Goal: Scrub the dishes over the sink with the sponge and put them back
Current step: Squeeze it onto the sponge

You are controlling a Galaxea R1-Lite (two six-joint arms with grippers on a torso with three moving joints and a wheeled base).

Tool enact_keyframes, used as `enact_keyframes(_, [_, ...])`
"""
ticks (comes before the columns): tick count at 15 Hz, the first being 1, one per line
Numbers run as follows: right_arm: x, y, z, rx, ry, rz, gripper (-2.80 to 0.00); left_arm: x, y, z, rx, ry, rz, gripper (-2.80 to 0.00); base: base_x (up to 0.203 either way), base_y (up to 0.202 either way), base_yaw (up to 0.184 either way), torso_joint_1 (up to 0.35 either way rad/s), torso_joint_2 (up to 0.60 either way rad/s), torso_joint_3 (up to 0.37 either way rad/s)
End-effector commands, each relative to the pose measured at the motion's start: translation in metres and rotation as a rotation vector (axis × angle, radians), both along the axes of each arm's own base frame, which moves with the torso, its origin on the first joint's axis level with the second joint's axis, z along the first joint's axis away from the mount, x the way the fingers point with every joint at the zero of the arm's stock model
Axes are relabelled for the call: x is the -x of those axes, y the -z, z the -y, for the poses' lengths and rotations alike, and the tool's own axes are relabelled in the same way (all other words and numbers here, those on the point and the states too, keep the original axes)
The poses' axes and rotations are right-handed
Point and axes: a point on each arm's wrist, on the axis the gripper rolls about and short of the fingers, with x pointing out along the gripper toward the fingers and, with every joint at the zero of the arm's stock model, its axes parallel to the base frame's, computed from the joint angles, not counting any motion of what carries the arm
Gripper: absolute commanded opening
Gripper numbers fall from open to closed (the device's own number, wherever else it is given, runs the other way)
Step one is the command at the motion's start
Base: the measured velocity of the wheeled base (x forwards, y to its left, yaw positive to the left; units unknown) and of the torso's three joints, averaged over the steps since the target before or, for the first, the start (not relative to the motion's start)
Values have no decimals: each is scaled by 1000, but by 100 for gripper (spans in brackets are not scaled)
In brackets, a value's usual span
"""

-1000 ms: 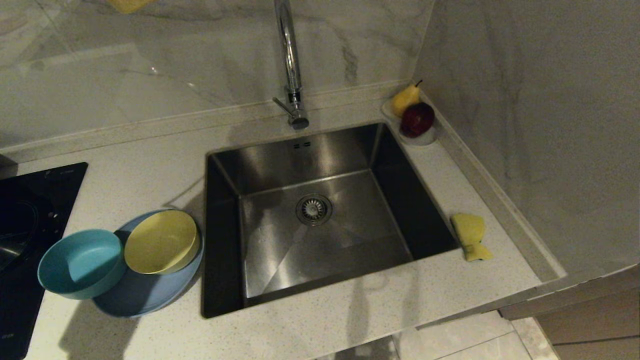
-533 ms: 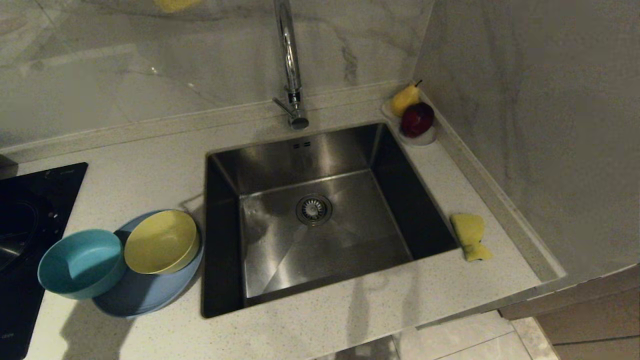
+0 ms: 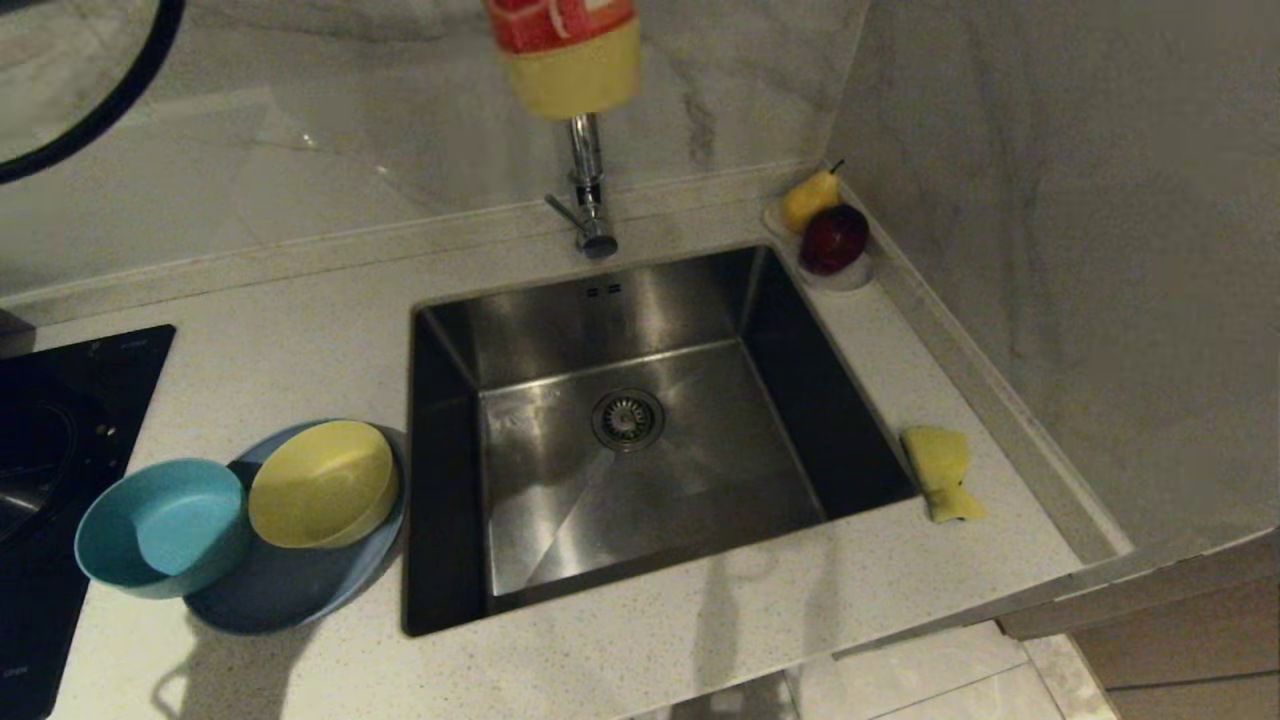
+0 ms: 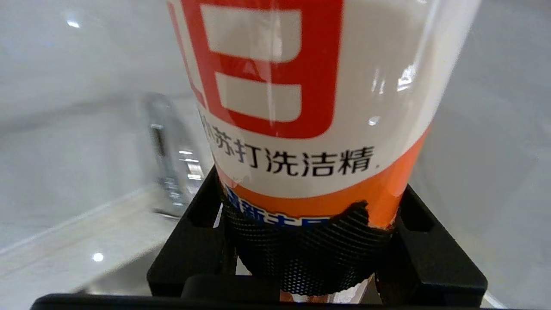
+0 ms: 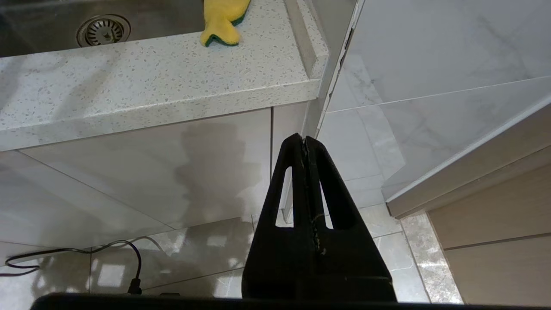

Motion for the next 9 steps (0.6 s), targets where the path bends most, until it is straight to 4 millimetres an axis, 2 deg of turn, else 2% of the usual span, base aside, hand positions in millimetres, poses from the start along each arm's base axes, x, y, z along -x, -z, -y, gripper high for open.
enact_keyframes(1, [0,0,0,0,0,1,-280,-10,14,31,-41,23,-28,-280,0,0,0,0,0,0])
enact_keyframes(5, [0,0,0,0,0,1,-280,-19,36,62,-114,37,-61,-280,0,0,0,0,0,0])
enact_keyframes(9, [0,0,0,0,0,1,-280,-34,68,95,-215,36,-96,-280,0,0,0,0,0,0])
